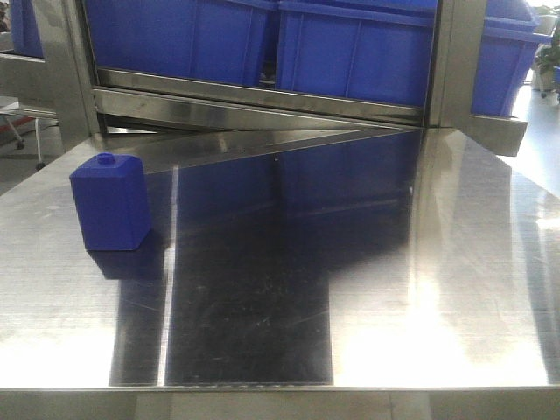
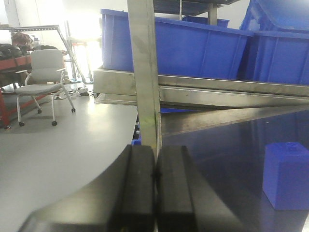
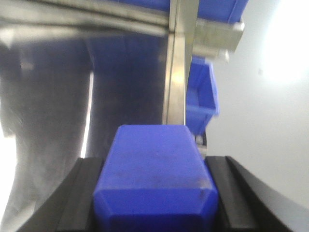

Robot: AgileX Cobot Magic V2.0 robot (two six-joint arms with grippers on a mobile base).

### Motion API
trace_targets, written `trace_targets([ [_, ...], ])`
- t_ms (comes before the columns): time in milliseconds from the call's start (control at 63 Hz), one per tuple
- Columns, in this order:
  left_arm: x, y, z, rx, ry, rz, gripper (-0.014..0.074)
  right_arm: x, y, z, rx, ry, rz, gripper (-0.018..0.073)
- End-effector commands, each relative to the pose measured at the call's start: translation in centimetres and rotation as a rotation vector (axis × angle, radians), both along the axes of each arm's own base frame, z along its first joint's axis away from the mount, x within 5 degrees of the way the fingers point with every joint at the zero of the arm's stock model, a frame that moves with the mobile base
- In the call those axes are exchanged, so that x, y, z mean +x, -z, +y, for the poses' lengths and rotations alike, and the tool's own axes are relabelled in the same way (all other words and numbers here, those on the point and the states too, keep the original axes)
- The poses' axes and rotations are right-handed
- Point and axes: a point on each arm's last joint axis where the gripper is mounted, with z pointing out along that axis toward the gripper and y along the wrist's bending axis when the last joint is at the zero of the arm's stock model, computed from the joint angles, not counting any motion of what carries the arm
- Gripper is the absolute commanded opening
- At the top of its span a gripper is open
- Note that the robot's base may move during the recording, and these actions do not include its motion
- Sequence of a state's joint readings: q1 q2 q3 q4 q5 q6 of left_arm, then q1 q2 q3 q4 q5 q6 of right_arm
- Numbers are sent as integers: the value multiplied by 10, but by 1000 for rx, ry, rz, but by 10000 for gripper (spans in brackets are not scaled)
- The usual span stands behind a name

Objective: Pick and sort blue part to right shelf

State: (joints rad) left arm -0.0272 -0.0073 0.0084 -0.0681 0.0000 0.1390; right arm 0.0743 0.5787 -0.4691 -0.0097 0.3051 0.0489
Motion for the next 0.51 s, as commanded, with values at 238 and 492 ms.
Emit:
trace_targets([
  [238,-2,-1,1,-16,-6,-82,134,-27,-24,-3,-8,4,-248,374],
  [492,-2,-1,1,-16,-6,-82,134,-27,-24,-3,-8,4,-247,374],
])
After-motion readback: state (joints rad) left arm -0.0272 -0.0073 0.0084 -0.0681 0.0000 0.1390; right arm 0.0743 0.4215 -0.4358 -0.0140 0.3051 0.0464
